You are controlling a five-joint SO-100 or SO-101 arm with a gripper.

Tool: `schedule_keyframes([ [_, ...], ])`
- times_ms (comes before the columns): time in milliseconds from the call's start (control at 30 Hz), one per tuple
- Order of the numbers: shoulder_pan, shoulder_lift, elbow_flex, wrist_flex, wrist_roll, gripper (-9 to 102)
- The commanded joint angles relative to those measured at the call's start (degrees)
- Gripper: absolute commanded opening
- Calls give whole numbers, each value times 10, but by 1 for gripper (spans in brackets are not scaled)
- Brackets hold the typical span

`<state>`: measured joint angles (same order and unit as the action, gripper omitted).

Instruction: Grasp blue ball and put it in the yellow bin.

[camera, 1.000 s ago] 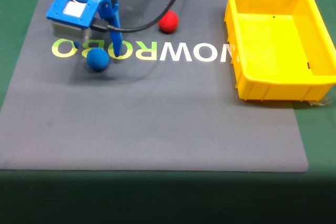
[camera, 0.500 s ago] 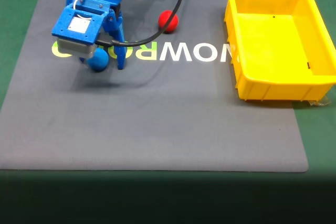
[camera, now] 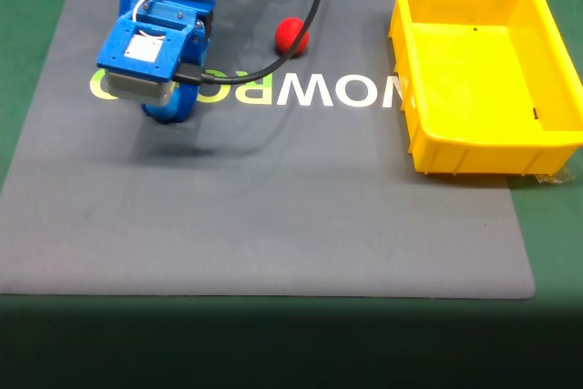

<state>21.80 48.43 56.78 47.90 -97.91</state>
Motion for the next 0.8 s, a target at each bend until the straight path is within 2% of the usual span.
schedule_keyframes([
  [0, 0, 12, -33, -2, 10, 0],
  [433, -24, 138, -33, -12, 11, 0],
  [767, -145, 296, 27, -8, 37, 0],
])
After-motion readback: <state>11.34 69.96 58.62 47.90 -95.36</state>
